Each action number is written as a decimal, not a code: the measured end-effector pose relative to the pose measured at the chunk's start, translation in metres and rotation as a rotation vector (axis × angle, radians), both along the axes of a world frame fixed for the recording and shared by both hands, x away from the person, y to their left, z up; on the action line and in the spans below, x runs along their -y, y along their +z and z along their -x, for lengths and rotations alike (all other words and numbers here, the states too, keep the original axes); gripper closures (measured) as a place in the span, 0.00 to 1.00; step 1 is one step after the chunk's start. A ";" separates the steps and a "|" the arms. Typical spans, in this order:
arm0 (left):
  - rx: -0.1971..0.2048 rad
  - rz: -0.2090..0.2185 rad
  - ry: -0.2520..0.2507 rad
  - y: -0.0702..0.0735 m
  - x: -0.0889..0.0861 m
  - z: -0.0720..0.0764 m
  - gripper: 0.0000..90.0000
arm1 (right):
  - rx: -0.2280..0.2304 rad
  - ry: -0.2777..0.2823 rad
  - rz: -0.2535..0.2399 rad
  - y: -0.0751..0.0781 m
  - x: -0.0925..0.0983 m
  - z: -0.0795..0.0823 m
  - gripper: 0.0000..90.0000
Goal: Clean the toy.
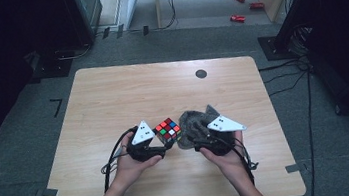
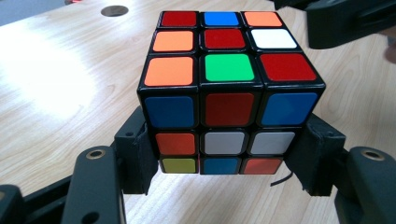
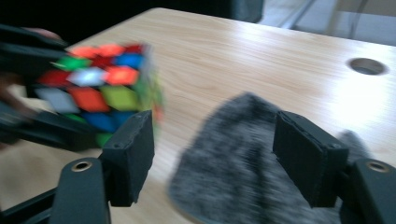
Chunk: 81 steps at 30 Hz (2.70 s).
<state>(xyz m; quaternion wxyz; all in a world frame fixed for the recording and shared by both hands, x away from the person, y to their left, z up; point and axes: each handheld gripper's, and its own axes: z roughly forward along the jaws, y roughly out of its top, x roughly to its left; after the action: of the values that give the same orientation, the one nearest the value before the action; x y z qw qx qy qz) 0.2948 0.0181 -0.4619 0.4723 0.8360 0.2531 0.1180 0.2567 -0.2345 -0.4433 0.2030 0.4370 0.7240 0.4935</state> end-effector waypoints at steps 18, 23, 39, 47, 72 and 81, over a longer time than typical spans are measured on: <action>0.083 -0.122 -0.036 -0.009 0.027 0.015 0.39 | -0.076 0.032 -0.045 -0.005 -0.036 0.008 0.26; 0.112 -0.138 -0.038 -0.009 0.030 0.019 0.39 | -0.107 0.020 -0.038 -0.009 -0.040 0.008 0.28; 0.162 -0.114 -0.079 -0.011 0.031 0.021 0.36 | -0.169 -0.003 -0.123 -0.012 -0.031 0.006 0.38; 0.200 -0.099 -0.079 -0.013 0.030 0.022 0.35 | -0.200 0.006 -0.222 -0.007 -0.020 0.004 0.38; 0.176 -0.074 -0.084 -0.010 0.018 0.017 0.39 | -0.163 0.054 -0.267 0.000 -0.010 0.002 0.29; 0.124 -0.048 0.032 -0.003 -0.008 -0.001 0.39 | -0.019 -0.029 -0.139 0.001 0.005 -0.001 0.27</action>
<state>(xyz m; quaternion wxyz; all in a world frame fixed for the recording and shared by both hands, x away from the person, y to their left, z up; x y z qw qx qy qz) 0.2957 0.0262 -0.4644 0.4649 0.8340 0.2338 0.1833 0.2577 -0.2393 -0.4420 0.1725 0.4651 0.6835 0.5356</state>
